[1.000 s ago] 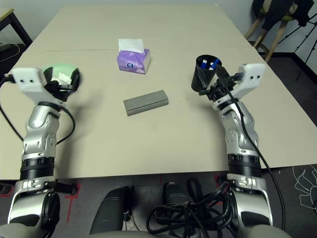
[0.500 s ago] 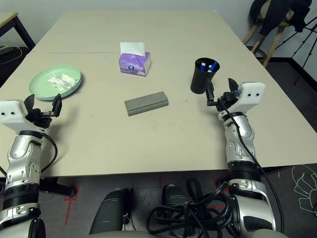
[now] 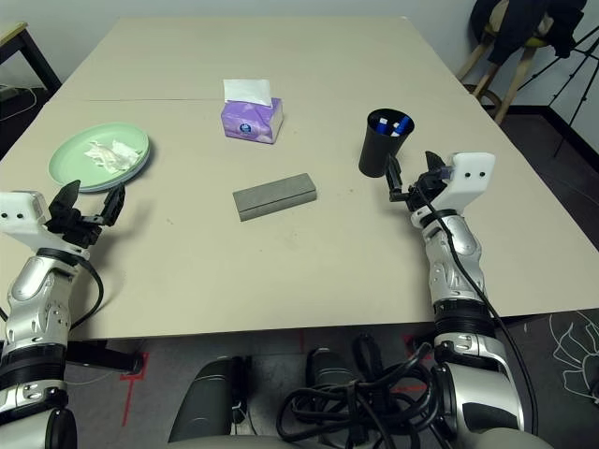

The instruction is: Organize and tidy the items on the table.

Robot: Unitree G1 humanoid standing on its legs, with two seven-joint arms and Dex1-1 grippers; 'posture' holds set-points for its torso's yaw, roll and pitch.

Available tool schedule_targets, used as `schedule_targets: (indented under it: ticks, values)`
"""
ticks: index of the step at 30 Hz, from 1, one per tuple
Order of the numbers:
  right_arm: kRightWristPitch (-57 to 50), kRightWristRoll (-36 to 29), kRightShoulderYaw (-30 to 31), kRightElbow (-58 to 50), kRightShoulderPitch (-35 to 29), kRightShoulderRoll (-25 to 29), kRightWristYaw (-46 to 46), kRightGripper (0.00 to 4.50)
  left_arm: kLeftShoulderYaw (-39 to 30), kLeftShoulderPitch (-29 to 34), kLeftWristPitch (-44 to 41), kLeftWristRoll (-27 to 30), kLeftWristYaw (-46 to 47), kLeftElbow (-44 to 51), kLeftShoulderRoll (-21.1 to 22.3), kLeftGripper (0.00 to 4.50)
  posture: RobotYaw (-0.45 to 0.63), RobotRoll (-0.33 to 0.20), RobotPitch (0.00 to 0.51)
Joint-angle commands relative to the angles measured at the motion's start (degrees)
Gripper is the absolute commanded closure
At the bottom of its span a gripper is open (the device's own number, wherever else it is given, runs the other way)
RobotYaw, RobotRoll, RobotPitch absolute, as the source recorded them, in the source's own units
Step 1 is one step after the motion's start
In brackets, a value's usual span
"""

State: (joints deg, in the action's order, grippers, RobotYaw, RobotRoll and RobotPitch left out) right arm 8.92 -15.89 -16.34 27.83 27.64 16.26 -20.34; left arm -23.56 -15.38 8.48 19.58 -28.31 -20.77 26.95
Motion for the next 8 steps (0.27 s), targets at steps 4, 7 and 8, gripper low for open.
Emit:
schedule_targets:
  ticks: [4, 7, 8]
  values:
    - [-1.26, -0.1, 0.21, -2.26, -1.68, -0.86, 1.18, 0.04, 0.46, -1.2, -0.08, -0.17, -0.42, -1.99, 0.89, 0.0, 0.03, 0.0, 0.097]
    - [-1.42, 0.05, 0.22, -2.42, -1.75, -0.78, 1.41, 0.04, 0.44, -1.46, -0.22, -0.51, 0.05, -2.15, 0.84, 0.0, 0.04, 0.0, 0.098]
    - [-1.38, 0.1, 0.2, -2.26, -1.67, -0.74, 1.48, 0.04, 0.41, -1.53, -0.33, -0.59, 0.31, -2.21, 0.79, 0.0, 0.04, 0.0, 0.099]
